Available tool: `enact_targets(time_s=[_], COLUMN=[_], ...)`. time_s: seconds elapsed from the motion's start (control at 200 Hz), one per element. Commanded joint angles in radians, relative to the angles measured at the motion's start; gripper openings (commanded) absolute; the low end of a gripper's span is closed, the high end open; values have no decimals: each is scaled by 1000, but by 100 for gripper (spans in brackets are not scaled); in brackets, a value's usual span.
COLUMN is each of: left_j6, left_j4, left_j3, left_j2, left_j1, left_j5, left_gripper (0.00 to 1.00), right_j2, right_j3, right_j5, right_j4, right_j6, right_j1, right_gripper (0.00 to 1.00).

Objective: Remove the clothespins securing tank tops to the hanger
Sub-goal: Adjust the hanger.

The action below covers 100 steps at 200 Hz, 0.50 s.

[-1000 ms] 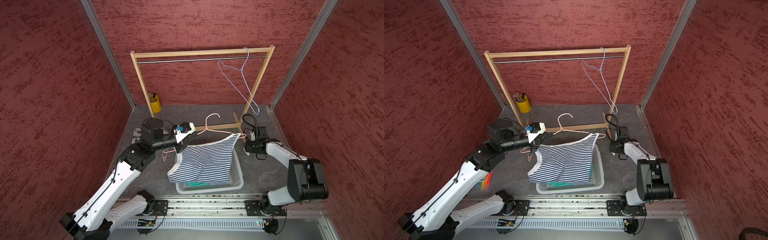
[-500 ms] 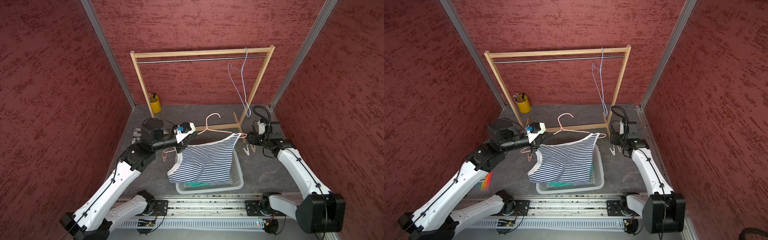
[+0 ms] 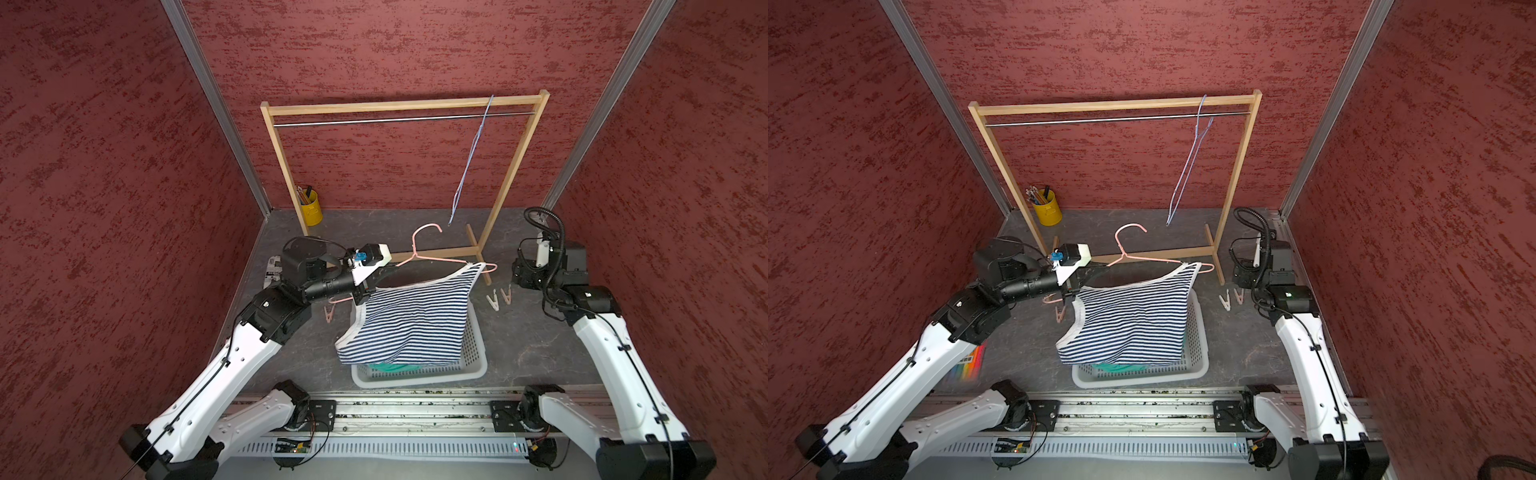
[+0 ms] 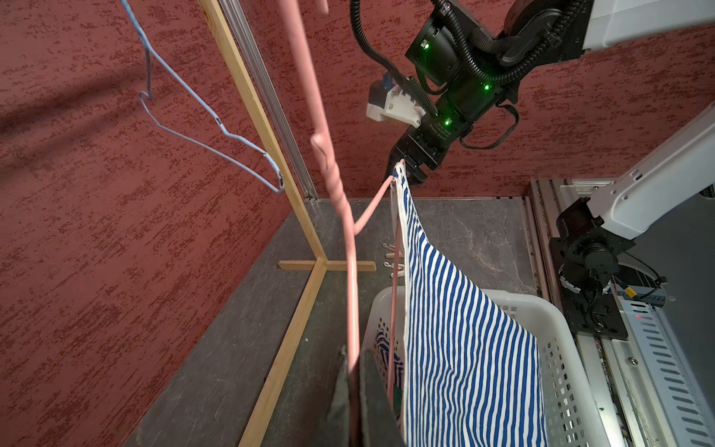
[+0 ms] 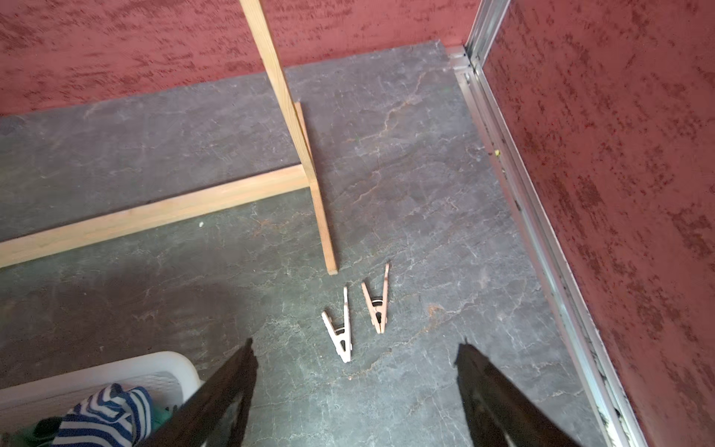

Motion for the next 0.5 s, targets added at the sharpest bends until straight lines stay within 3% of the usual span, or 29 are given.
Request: enact_targets(time_s=[0.0, 0.306, 0.496], left_j6=[-9, 0, -6], left_j4=[28, 25, 51], left_j3=[7, 9, 7], left_j2=[-27, -16, 1], left_j1=[-3, -4, -4], left_j5=[-7, -21, -16], left_gripper=[2, 2, 2], right_j2=[-114, -226, -316], right_j3=[6, 15, -63], right_j5=[-146, -444, -650], right_j4=[144, 298, 443], right_j6=[-22, -108, -127], right_j1=[-4, -3, -3], right_gripper=[83, 82, 82])
